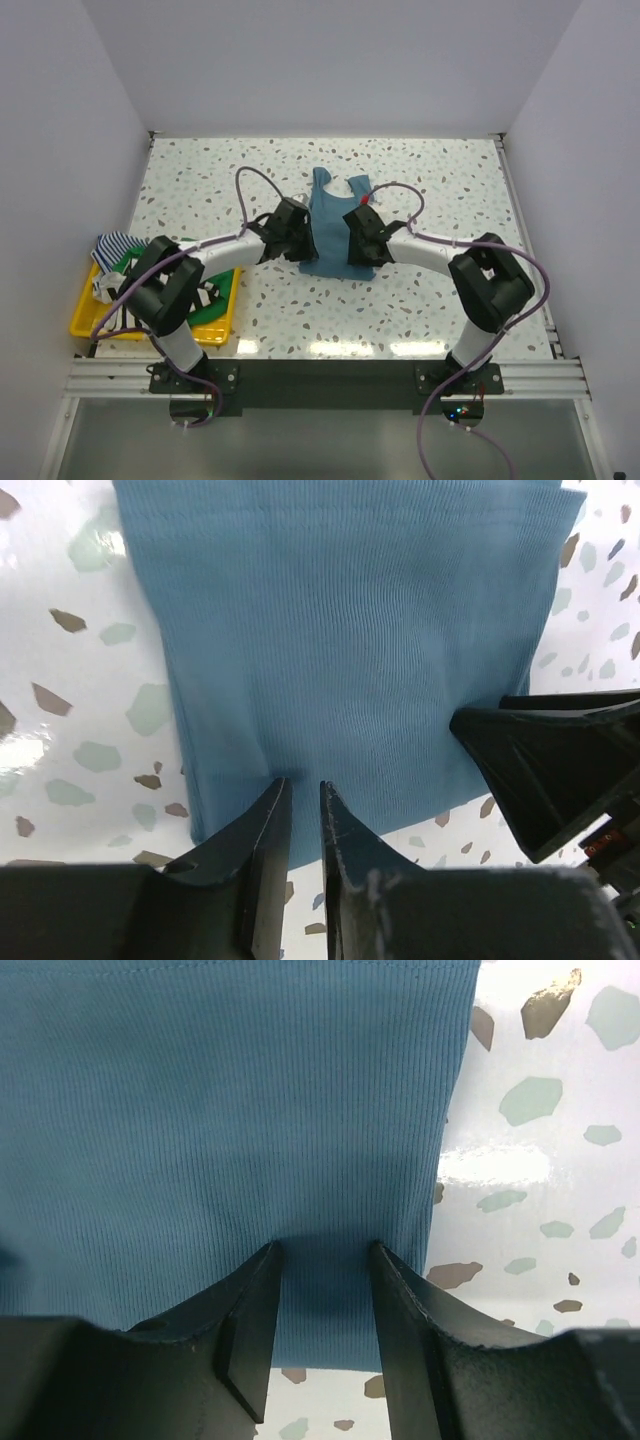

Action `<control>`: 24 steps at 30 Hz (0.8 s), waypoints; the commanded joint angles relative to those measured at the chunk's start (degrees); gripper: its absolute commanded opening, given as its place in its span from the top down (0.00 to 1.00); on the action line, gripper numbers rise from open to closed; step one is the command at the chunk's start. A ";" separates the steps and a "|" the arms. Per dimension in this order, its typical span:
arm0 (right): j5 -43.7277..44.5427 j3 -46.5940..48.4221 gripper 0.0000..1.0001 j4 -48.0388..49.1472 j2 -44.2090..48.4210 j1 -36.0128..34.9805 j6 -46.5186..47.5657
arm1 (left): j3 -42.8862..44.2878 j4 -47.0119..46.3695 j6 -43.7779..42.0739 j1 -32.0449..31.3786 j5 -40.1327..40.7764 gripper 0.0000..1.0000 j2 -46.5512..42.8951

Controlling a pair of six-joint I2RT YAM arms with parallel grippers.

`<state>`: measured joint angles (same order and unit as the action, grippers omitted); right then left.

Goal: Fold and stack the tank tops
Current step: Fold the tank top

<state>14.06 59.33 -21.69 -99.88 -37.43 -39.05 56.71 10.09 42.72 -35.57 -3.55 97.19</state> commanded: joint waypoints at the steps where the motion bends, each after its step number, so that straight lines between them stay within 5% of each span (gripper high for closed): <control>1: 1.49 -2.63 0.56 2.36 -0.41 -1.67 -1.29 | -0.45 0.10 3.06 -2.39 5.03 0.78 1.34; 15: 1.67 -16.60 0.56 -3.34 12.75 -16.26 -11.30 | -19.60 7.65 9.83 -10.72 4.62 0.80 -15.41; 20: 3.42 -16.09 0.53 -8.80 19.96 -16.36 -11.05 | -19.01 10.73 8.88 -11.27 4.87 0.75 -19.39; 24: 7.71 -7.07 0.45 -11.18 22.01 -16.18 -7.46 | -12.25 14.34 6.07 -10.14 8.55 0.66 -20.46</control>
<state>17.43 45.04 -29.39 -80.03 -53.80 -47.72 39.16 20.88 51.07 -46.63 1.80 78.28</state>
